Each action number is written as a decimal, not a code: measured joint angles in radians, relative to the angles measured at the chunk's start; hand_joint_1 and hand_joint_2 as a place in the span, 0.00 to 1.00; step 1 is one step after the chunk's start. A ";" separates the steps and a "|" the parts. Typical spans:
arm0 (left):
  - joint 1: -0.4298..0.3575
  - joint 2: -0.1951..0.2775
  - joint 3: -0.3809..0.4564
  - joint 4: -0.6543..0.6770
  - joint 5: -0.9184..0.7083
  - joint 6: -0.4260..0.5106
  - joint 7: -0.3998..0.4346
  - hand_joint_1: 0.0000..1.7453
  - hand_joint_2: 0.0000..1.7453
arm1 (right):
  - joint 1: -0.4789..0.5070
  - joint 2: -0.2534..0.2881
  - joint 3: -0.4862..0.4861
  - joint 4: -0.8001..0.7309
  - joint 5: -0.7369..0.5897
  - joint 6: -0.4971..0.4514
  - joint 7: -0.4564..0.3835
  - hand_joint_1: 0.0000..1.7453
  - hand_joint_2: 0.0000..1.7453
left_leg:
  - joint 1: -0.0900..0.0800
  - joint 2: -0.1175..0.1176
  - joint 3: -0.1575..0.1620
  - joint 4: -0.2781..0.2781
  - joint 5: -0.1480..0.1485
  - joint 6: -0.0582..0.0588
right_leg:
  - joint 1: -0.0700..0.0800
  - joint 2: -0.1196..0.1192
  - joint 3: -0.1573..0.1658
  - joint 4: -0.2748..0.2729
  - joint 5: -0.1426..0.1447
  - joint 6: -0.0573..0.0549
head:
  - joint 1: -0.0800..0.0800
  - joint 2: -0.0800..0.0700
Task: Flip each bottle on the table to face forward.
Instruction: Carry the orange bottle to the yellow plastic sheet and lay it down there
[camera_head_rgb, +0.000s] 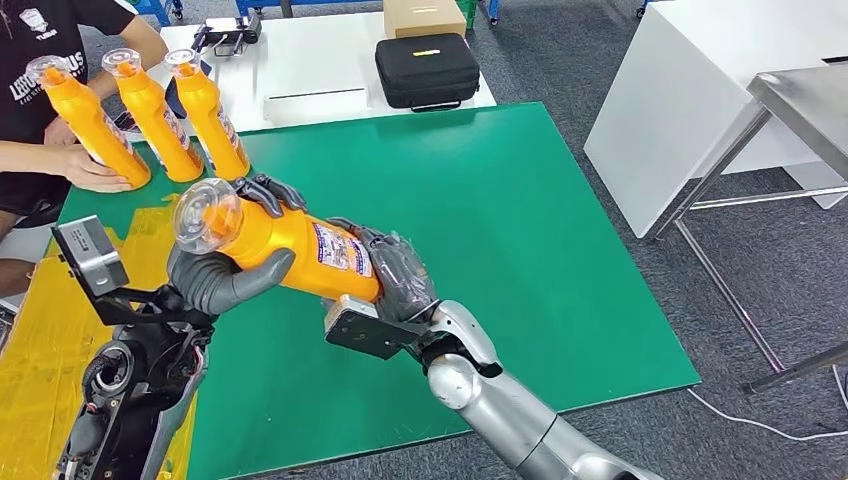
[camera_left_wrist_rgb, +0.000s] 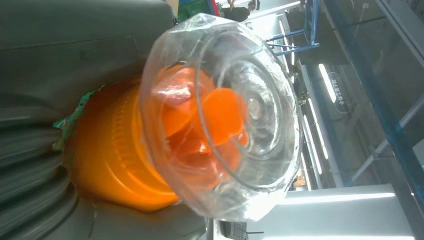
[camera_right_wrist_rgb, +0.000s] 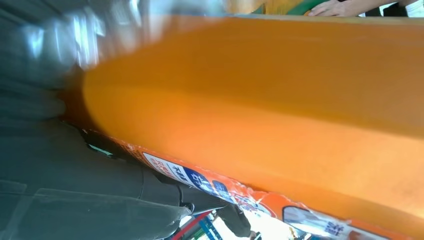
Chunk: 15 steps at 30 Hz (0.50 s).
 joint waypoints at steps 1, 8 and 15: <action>-0.002 0.000 -0.002 0.001 0.000 0.000 0.000 1.00 1.00 | 0.000 0.000 -0.001 0.000 -0.002 -0.003 -0.001 1.00 1.00 | 0.000 0.000 0.000 0.000 0.000 0.000 | 0.000 0.000 0.000 0.000 0.000 0.000 | 0.000 0.000; -0.013 0.000 -0.016 0.008 0.001 0.013 -0.010 1.00 1.00 | 0.000 -0.002 -0.015 -0.009 -0.017 -0.019 -0.015 0.77 1.00 | 0.000 0.000 0.000 0.000 0.000 0.000 | 0.000 0.000 0.000 0.000 0.000 0.000 | 0.000 0.000; -0.005 0.000 -0.015 0.008 -0.004 0.053 -0.030 1.00 1.00 | 0.001 0.001 -0.026 -0.040 -0.070 -0.041 -0.049 0.00 1.00 | 0.000 0.000 0.000 0.000 0.000 0.000 | 0.000 0.000 0.000 0.000 0.000 0.000 | 0.000 0.000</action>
